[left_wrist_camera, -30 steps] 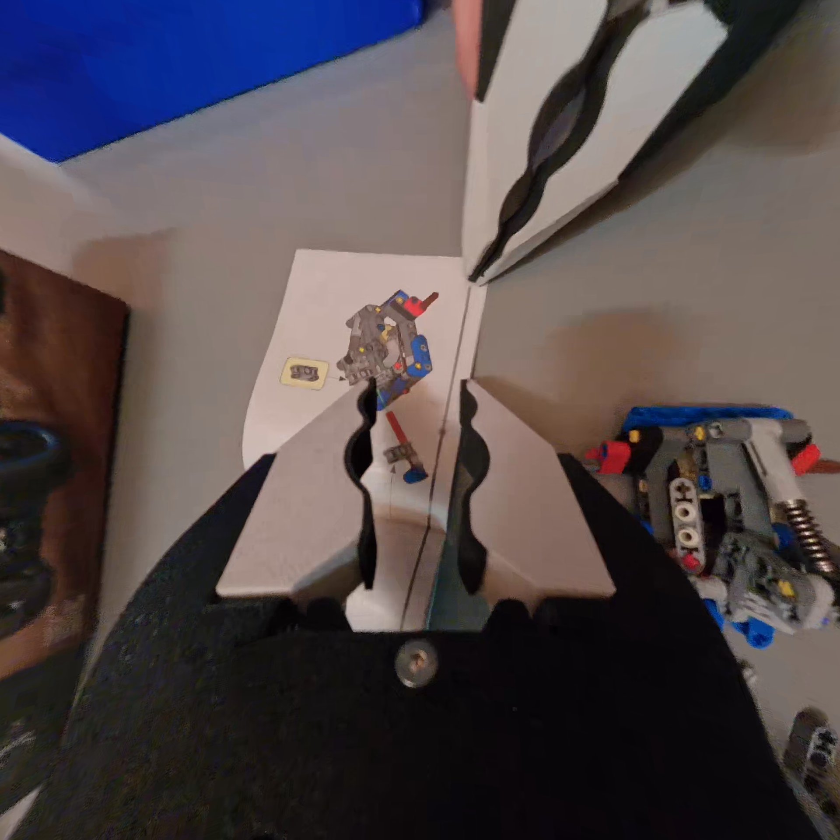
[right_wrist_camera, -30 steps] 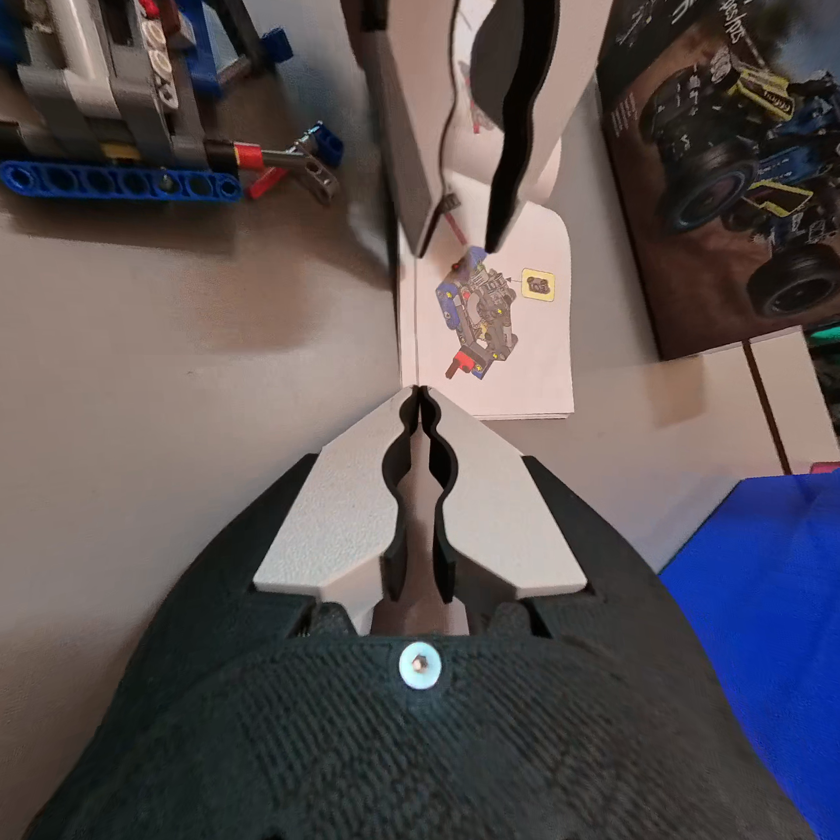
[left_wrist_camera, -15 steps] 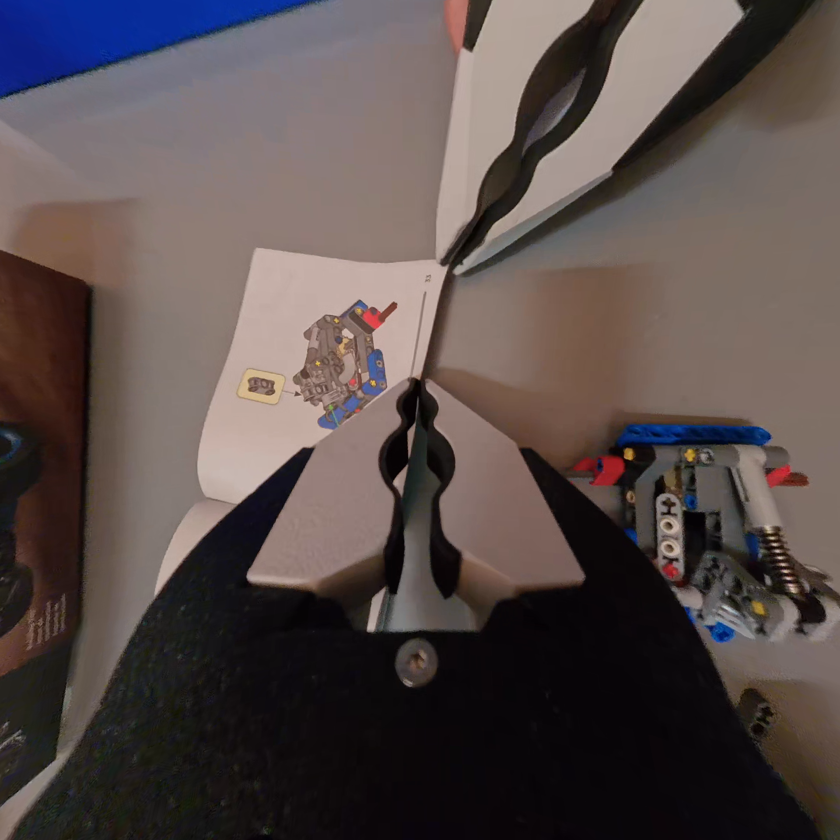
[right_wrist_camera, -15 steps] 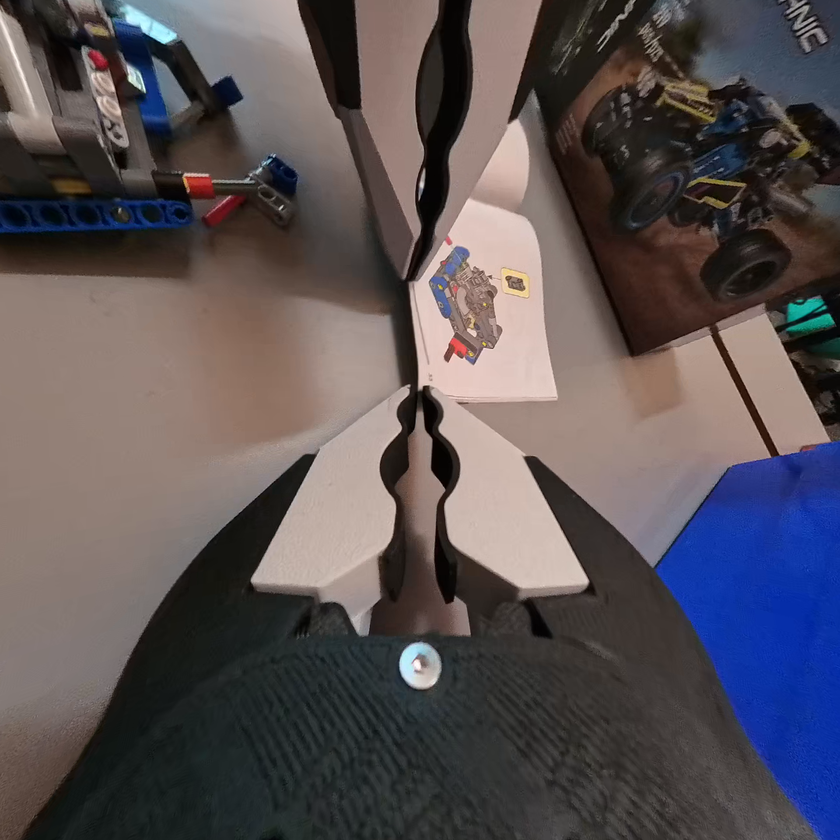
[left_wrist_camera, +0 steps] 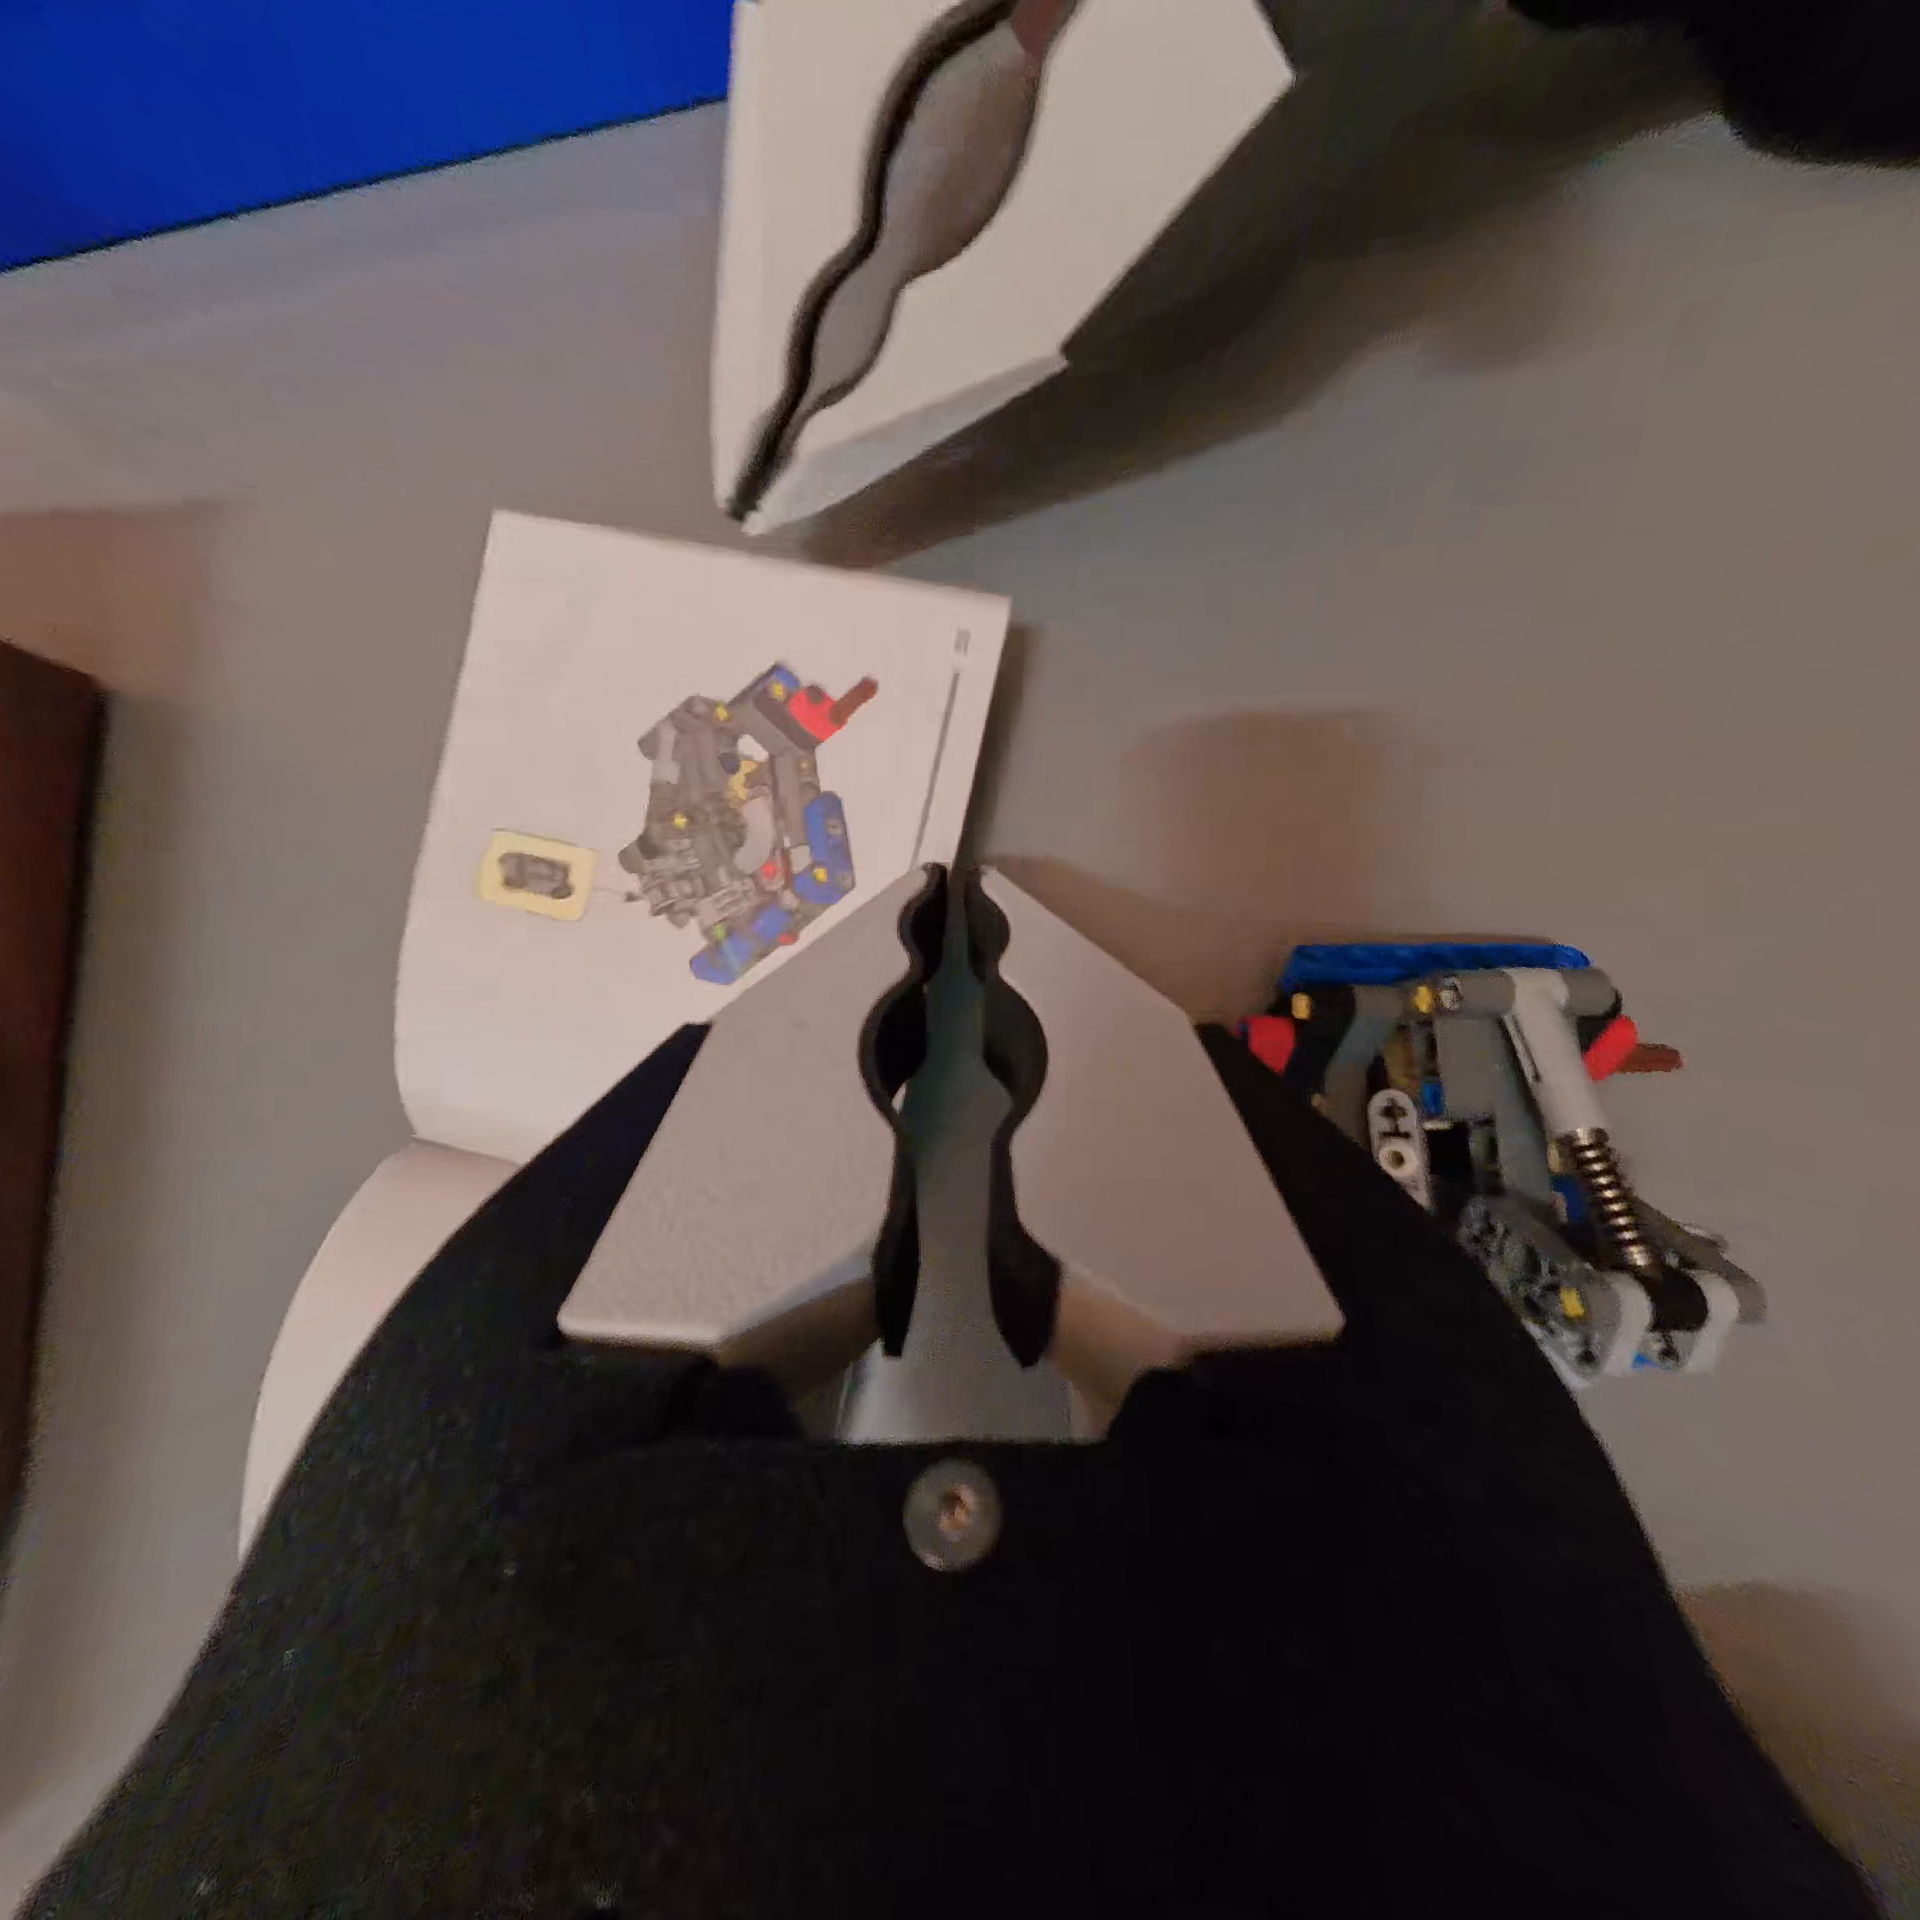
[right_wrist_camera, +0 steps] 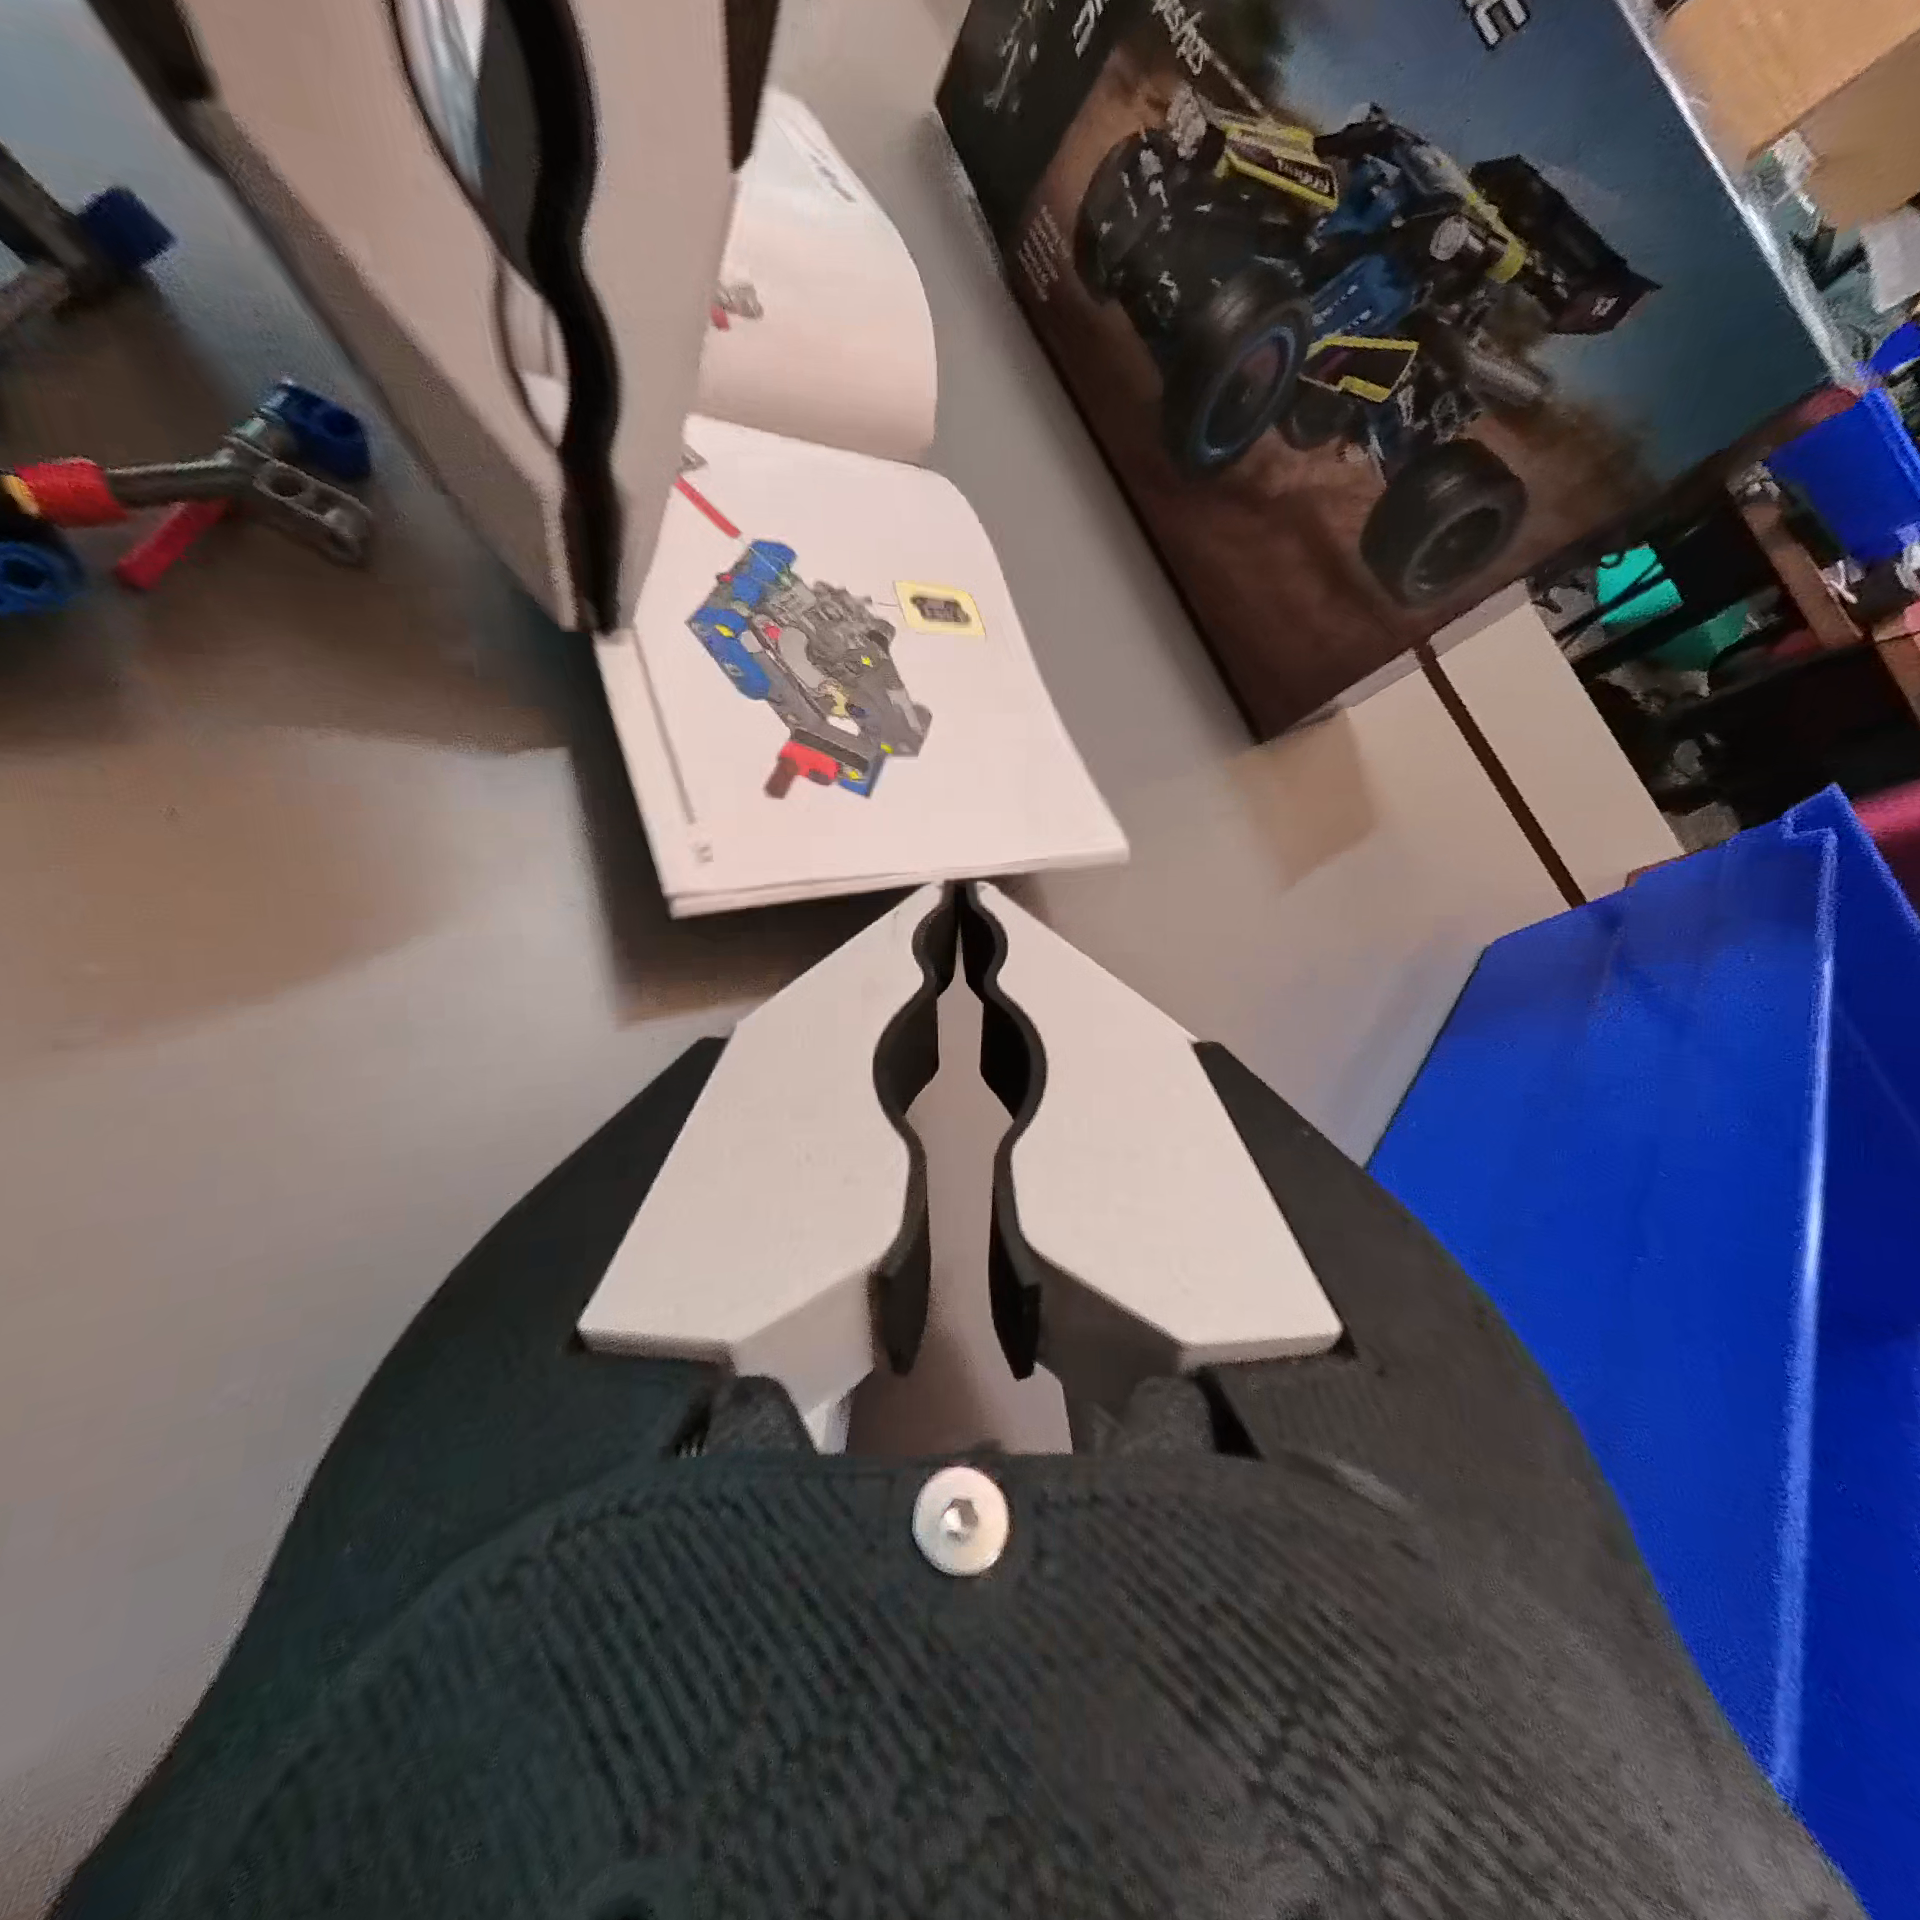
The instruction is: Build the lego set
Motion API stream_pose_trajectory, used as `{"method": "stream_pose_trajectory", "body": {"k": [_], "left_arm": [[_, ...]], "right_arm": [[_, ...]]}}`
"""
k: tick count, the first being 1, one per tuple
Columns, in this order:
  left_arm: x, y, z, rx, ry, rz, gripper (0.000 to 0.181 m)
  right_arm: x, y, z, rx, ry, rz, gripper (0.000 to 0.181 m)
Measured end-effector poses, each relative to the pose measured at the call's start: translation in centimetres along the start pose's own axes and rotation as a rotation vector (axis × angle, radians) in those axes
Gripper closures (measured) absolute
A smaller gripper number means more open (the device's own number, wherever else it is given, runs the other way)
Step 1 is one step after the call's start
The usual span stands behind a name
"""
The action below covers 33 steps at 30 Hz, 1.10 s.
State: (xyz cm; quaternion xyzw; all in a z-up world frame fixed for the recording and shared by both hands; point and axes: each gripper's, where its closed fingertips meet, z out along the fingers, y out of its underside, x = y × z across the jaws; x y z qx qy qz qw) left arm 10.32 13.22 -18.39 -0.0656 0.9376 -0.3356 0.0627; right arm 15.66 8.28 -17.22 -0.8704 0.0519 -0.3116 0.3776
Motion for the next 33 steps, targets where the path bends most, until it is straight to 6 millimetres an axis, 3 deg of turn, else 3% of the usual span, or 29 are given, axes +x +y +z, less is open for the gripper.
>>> {"method": "stream_pose_trajectory", "body": {"k": [3,5,7,12,23,27,33], "left_arm": [[-0.9,-1.2,-0.2,0.052,-0.021,0.003,0.181],[-2.6,-0.7,-0.3,0.016,-0.098,0.002,0.181],[-3.7,0.6,-0.1,-0.061,-0.154,0.044,0.181],[-3.5,2.6,0.8,-0.139,-0.147,0.097,0.181],[-3.9,3.9,-0.2,-0.14,-0.223,0.049,0.181],[-3.9,4.1,-0.4,-0.132,-0.229,0.02,0.181],[-3.8,4.1,-0.4,-0.008,-0.167,-0.188,0.181]], "right_arm": [[0.7,0.2,0.0,-0.011,0.026,0.02,0.181],[0.2,0.2,0.1,-0.009,0.003,0.021,0.181],[-1.2,0.3,0.3,-0.012,-0.059,-0.02,0.181],[-5.1,-0.4,0.5,0.018,-0.191,-0.212,0.181],[-4.9,-0.1,0.5,0.017,-0.133,-0.26,0.181],[-3.8,0.6,0.6,-0.007,-0.058,-0.299,0.181],[-4.2,0.2,0.6,0.007,-0.089,-0.305,0.181]]}}
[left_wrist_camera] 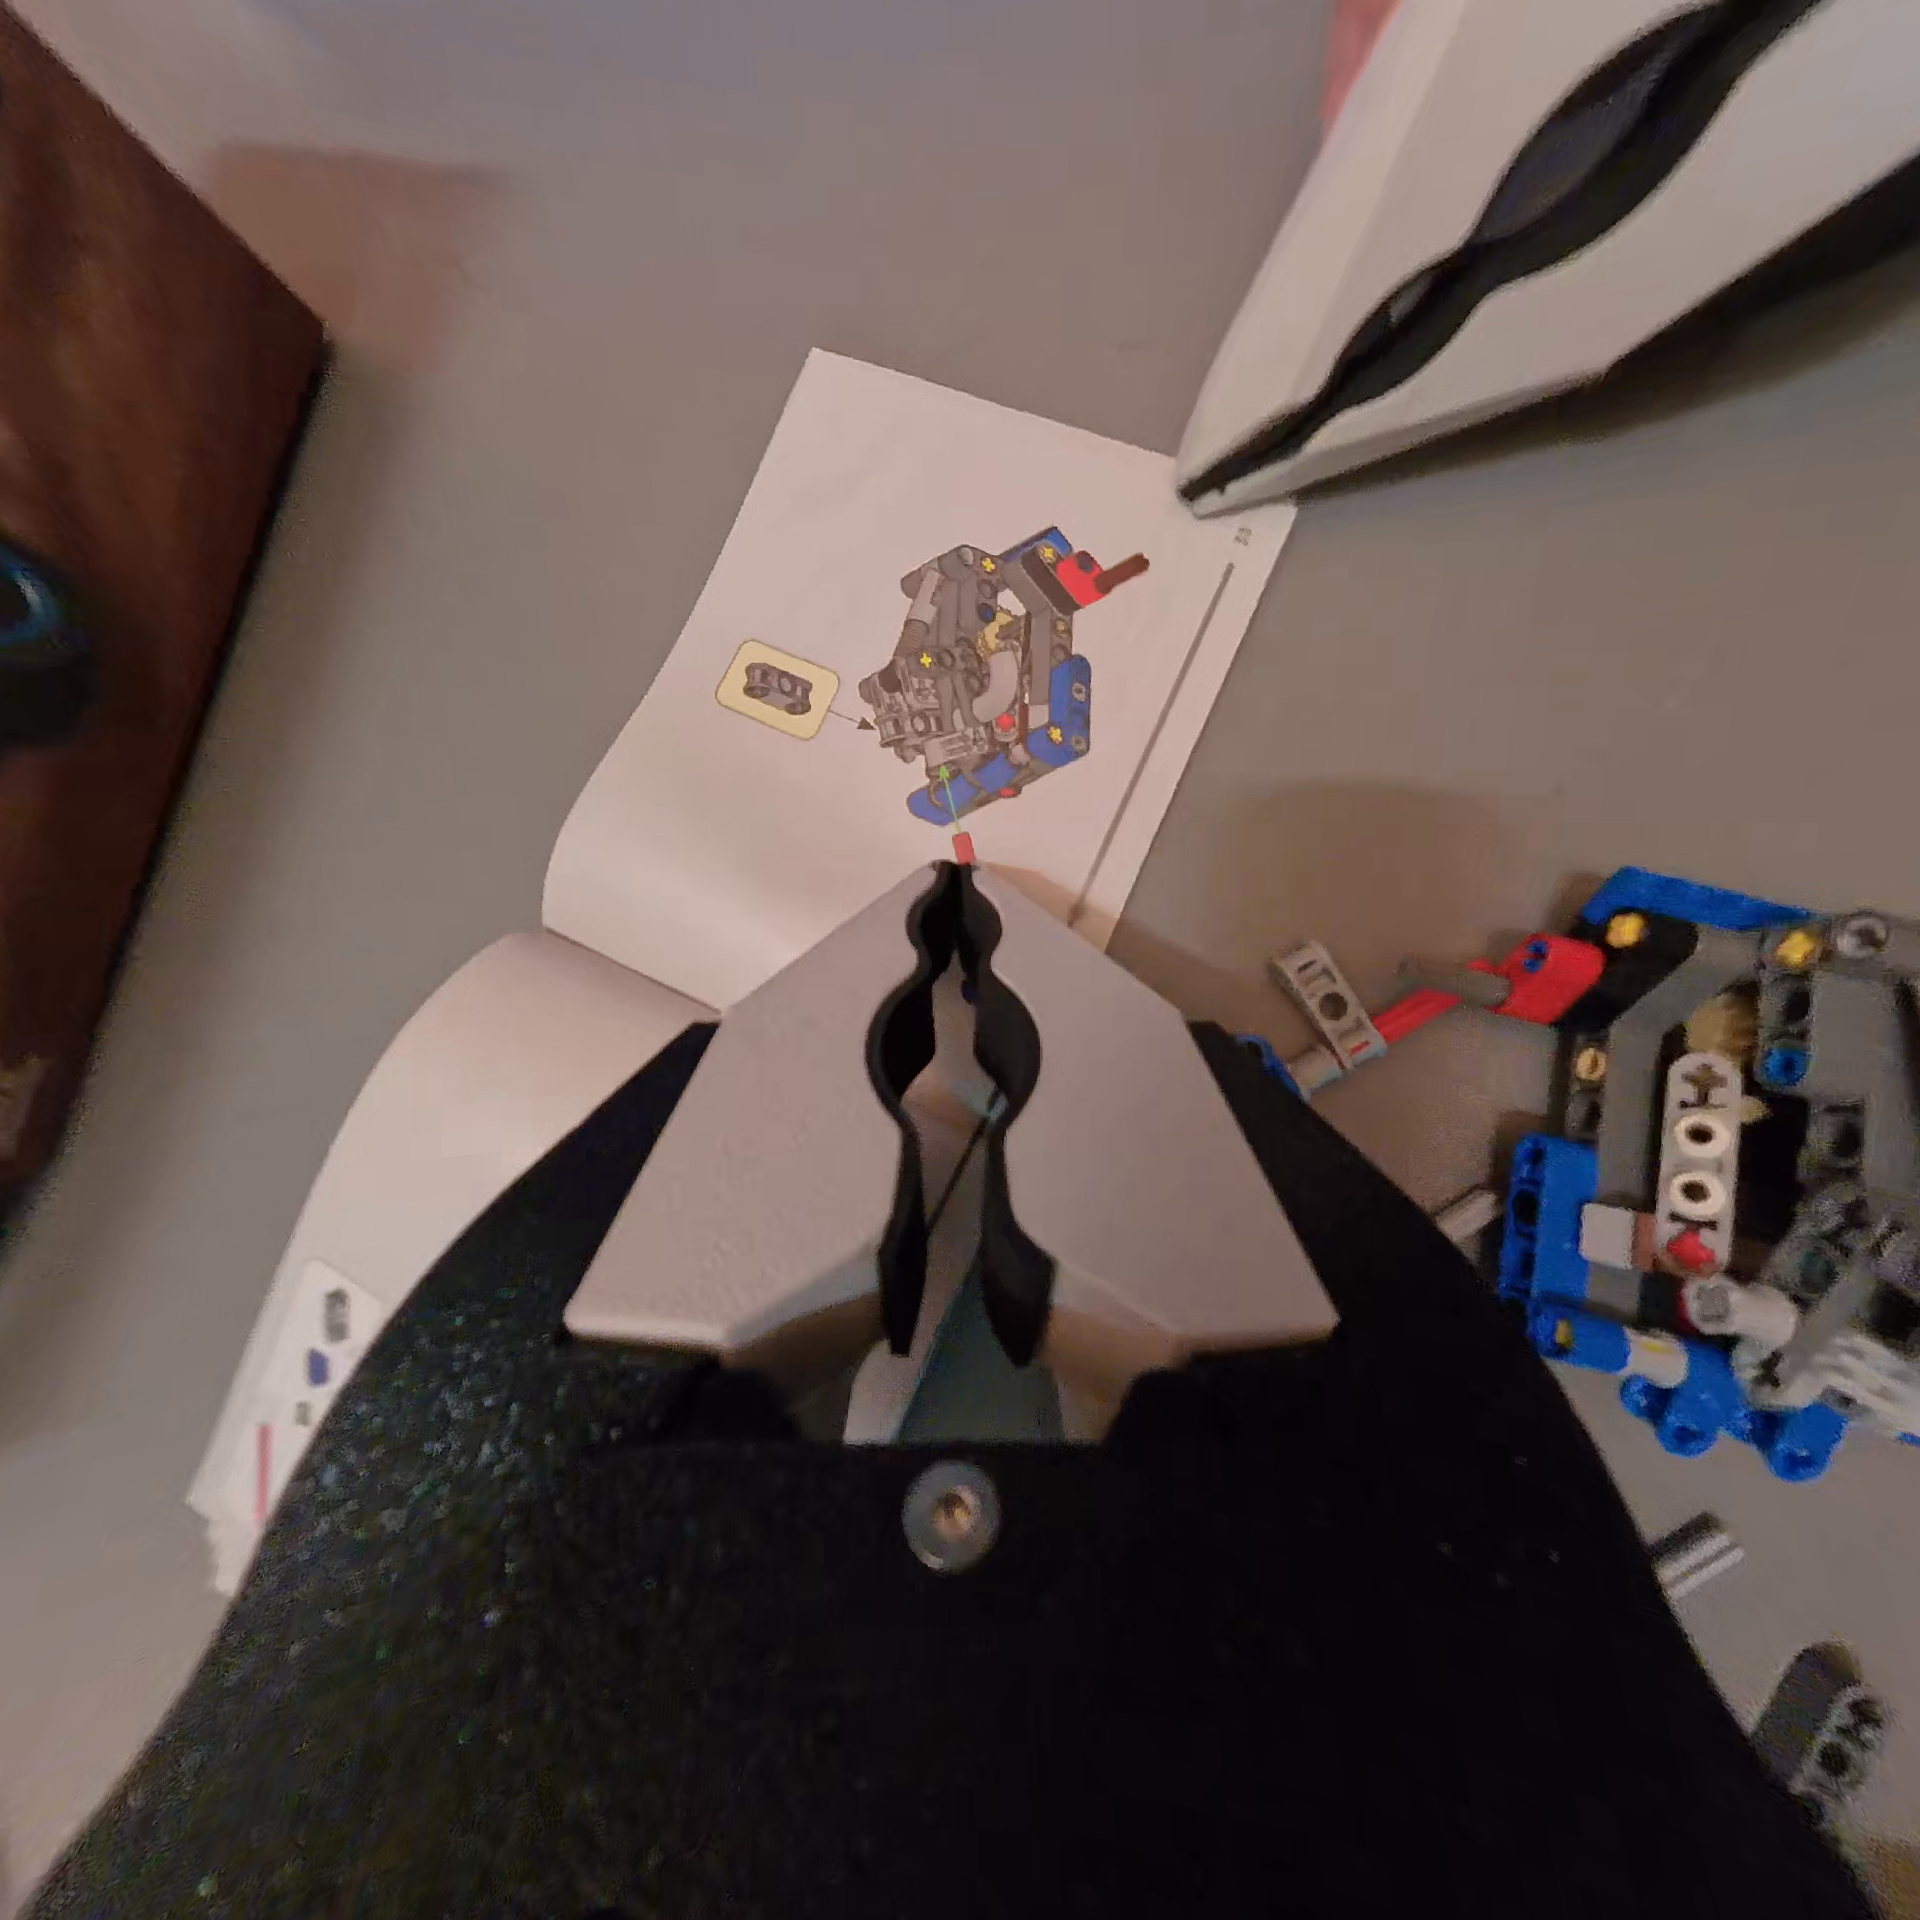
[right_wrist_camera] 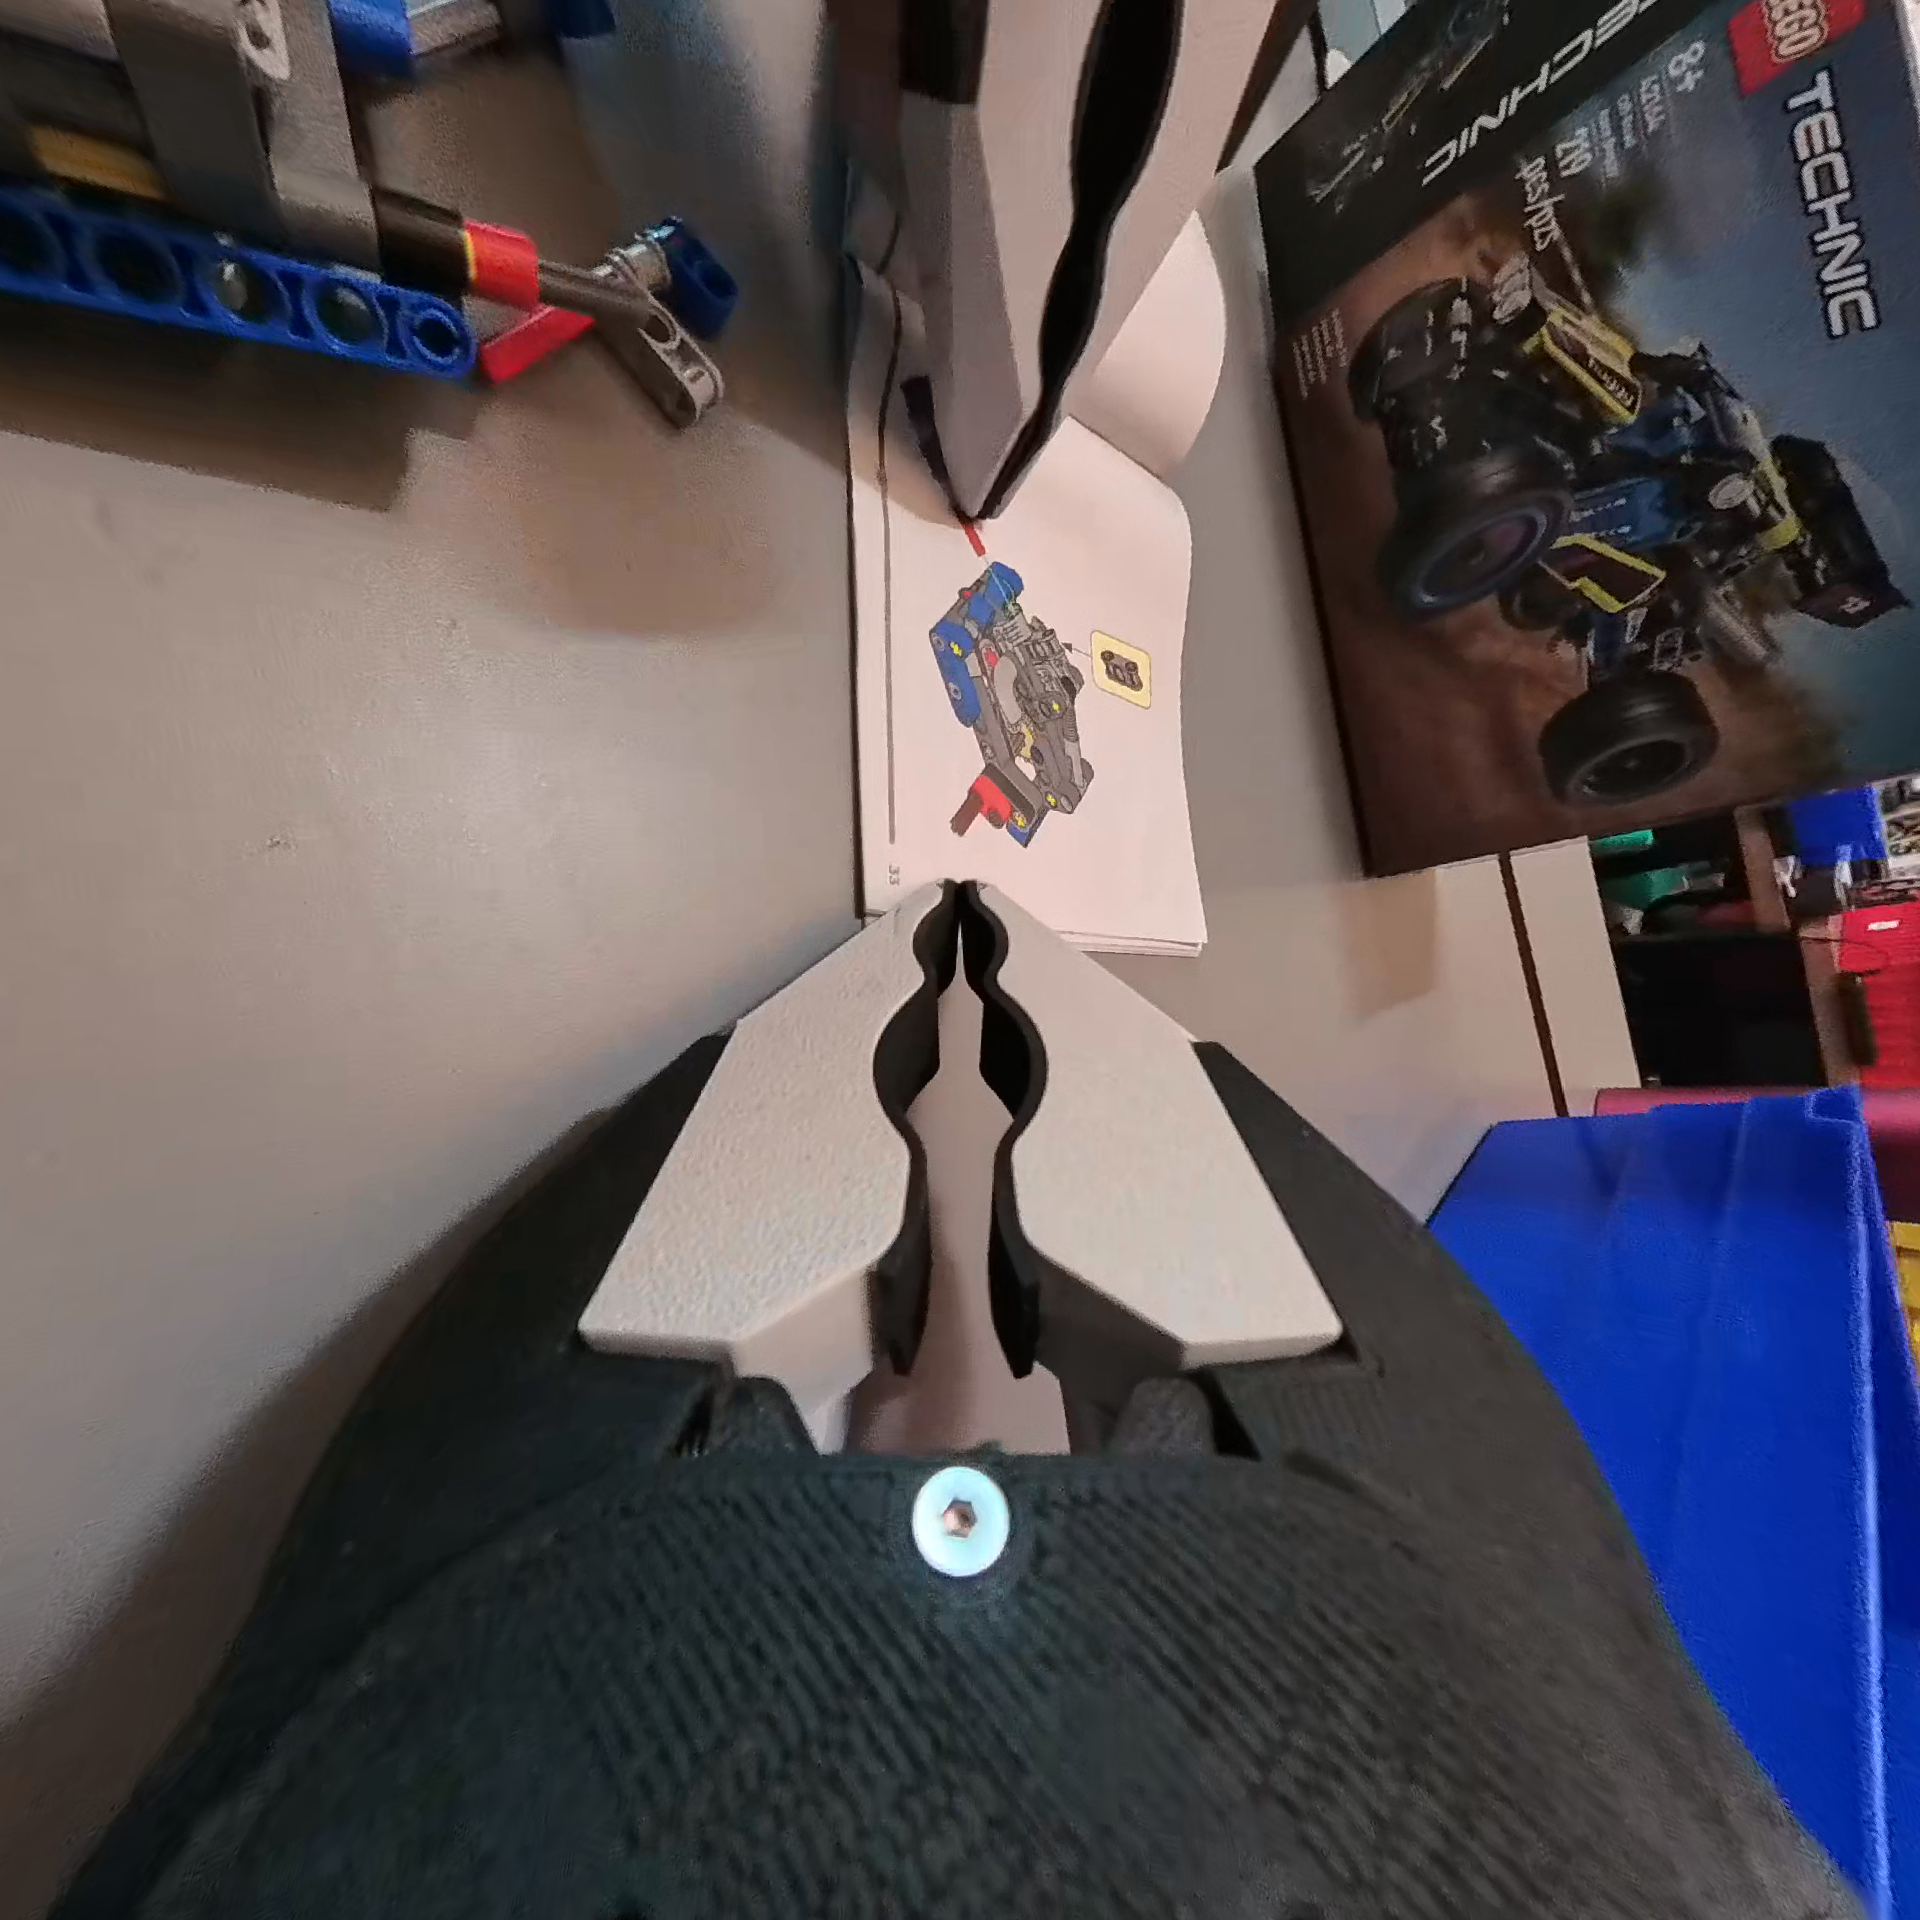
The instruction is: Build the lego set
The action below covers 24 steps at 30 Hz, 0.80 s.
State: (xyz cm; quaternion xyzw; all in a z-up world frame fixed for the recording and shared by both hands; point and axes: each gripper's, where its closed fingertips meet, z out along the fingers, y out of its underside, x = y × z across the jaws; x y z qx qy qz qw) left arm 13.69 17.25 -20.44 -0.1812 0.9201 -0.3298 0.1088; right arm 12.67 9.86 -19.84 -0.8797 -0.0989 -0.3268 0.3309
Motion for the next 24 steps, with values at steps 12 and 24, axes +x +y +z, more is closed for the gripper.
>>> {"method": "stream_pose_trajectory", "body": {"k": [12,24], "left_arm": [[0.0,0.0,0.0,-0.04,0.013,-0.031,0.181],[2.5,-0.6,-0.2,-0.11,0.037,0.237,0.16]], "right_arm": [[-0.2,-2.2,1.9,0.004,-0.065,-0.068,0.181],[-0.2,-3.6,3.3,0.076,-0.185,0.049,0.181]]}}
